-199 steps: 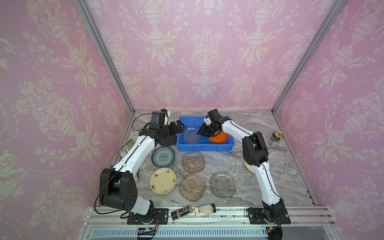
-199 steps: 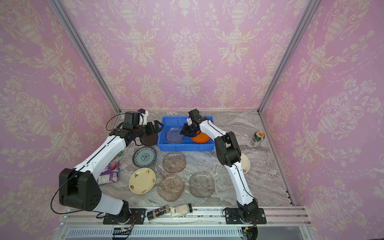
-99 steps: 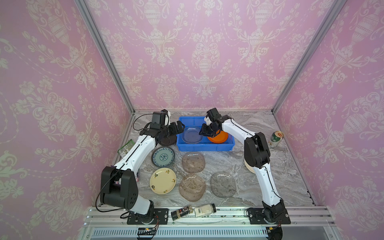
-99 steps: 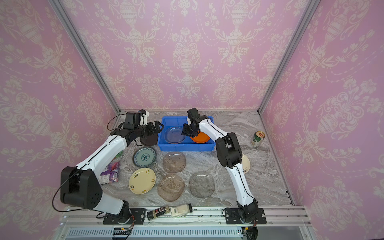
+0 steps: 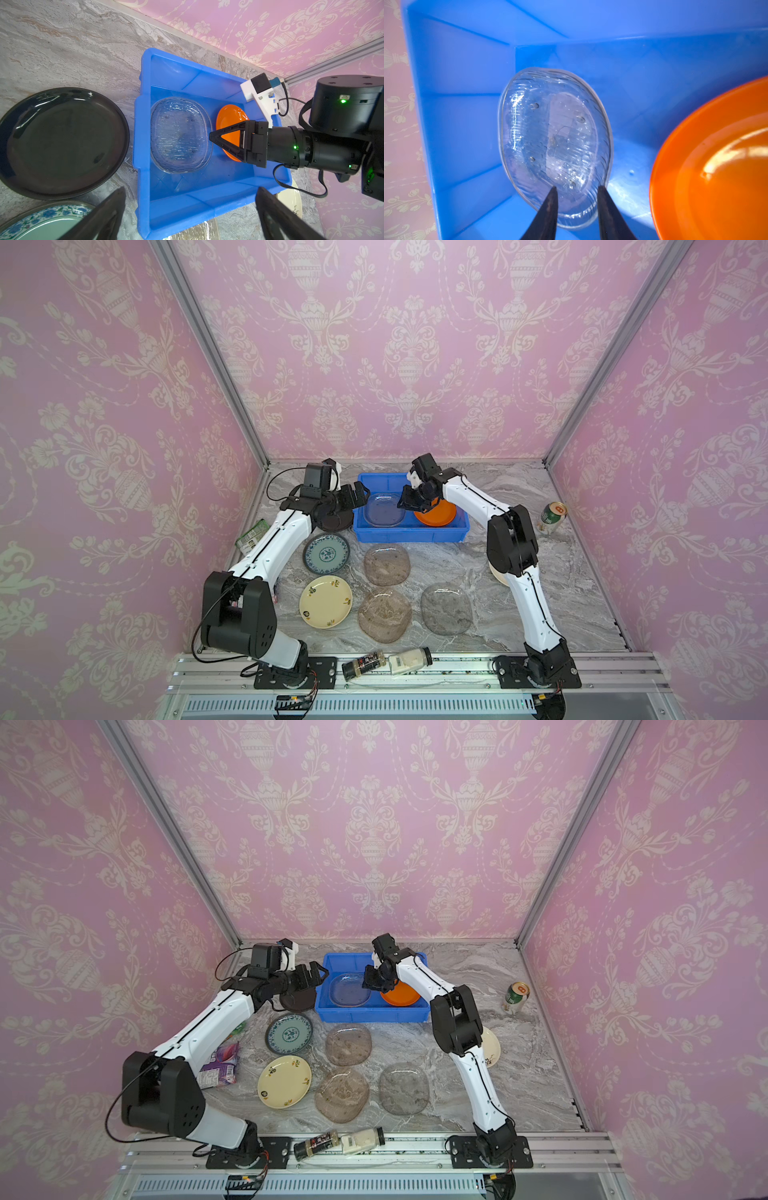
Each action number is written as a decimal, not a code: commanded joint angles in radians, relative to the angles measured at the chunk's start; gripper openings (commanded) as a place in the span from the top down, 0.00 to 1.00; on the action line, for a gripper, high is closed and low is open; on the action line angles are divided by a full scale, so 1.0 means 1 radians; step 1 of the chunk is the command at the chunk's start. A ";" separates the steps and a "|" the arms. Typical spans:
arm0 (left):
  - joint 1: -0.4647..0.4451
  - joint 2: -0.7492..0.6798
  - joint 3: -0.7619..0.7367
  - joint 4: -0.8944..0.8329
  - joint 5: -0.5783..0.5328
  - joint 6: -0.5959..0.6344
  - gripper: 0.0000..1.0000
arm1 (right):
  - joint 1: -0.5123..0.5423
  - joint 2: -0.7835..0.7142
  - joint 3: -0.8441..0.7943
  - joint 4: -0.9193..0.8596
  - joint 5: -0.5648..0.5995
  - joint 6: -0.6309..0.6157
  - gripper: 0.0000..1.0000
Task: Place the plates into the plastic bin on the countertop
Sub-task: 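Open the right gripper and raise it out of the bin, then reach the left gripper toward the cream plate while the right gripper moves beside it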
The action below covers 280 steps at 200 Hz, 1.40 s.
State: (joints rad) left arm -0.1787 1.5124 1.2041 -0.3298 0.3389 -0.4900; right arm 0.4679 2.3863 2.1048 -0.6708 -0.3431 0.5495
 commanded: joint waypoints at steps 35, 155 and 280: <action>0.006 0.020 -0.009 0.013 0.028 0.008 0.01 | 0.013 0.091 0.081 -0.026 -0.010 -0.004 0.68; -0.032 0.003 -0.013 0.029 0.030 0.038 0.01 | 0.014 -0.002 0.088 0.078 -0.105 0.033 0.71; -0.464 0.151 0.159 -0.005 0.059 0.156 0.09 | -0.197 -0.975 -0.873 0.169 0.148 -0.022 0.70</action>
State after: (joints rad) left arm -0.5579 1.5929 1.3144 -0.3359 0.3634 -0.3733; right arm 0.3363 1.5139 1.4158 -0.4900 -0.2440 0.5045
